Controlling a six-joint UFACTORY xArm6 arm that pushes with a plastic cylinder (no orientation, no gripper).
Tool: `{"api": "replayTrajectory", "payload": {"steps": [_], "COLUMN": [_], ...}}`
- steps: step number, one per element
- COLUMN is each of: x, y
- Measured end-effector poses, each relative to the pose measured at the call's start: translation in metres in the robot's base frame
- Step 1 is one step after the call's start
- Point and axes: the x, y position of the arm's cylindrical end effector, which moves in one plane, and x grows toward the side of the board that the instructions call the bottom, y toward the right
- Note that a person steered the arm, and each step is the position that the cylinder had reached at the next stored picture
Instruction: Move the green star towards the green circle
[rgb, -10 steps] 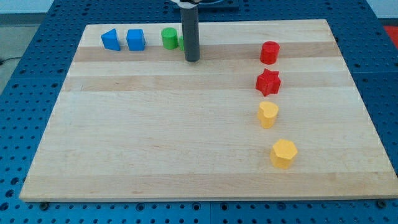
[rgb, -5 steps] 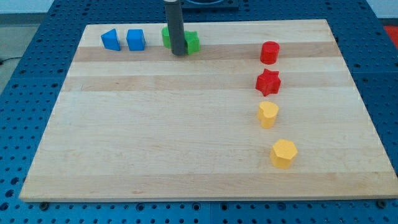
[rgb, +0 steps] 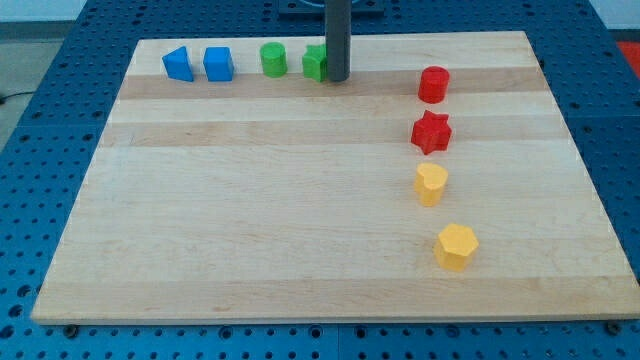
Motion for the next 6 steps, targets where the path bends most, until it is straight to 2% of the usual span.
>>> {"api": "replayTrajectory", "payload": {"steps": [2, 4, 6], "x": [-0.006, 0.084, 0.119], "y": [0.009, 0.006, -0.008]}}
